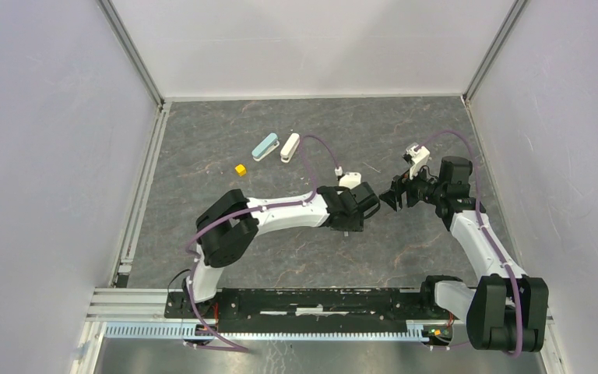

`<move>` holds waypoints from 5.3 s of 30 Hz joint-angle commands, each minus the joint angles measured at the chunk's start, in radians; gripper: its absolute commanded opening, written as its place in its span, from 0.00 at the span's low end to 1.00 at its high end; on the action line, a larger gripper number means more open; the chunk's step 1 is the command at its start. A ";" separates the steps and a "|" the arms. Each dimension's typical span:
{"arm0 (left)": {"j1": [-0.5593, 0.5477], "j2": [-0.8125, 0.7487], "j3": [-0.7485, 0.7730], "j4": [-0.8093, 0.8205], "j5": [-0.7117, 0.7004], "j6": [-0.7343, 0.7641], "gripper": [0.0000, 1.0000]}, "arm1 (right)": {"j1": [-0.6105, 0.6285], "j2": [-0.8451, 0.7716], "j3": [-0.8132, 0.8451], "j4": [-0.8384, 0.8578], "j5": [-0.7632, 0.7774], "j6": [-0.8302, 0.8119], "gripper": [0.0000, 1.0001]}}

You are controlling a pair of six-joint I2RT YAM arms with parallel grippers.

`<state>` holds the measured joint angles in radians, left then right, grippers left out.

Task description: Unload the staples from the stapler

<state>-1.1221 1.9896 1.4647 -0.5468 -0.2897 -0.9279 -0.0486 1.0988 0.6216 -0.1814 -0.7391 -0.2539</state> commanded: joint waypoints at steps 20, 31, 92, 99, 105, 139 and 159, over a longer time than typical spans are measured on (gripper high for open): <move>-0.013 0.147 0.158 -0.148 -0.036 -0.008 0.35 | -0.008 -0.015 0.003 0.011 -0.008 0.005 0.76; -0.029 0.182 0.190 -0.240 -0.069 0.023 0.28 | -0.011 -0.027 0.004 0.012 -0.014 0.008 0.76; 0.182 -0.609 -0.811 1.083 0.140 -0.030 0.19 | 0.138 0.050 -0.239 0.693 -0.511 0.604 0.77; 0.183 -0.610 -0.870 1.286 0.154 -0.056 0.18 | 0.208 0.070 -0.354 1.252 -0.510 1.026 0.87; 0.183 -0.591 -0.907 1.447 0.213 -0.075 0.18 | 0.211 0.133 -0.374 1.515 -0.499 1.262 0.88; 0.165 -0.531 -0.981 1.826 0.347 -0.139 0.18 | 0.284 0.279 -0.288 2.015 -0.375 1.723 0.62; 0.155 -0.467 -0.978 1.884 0.343 -0.170 0.18 | 0.282 0.279 -0.283 2.019 -0.377 1.732 0.35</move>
<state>-0.9627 1.5131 0.4759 1.2758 0.0559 -1.0718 0.2291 1.3956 0.3084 1.4796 -1.1198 1.4773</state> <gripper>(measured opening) 0.207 0.371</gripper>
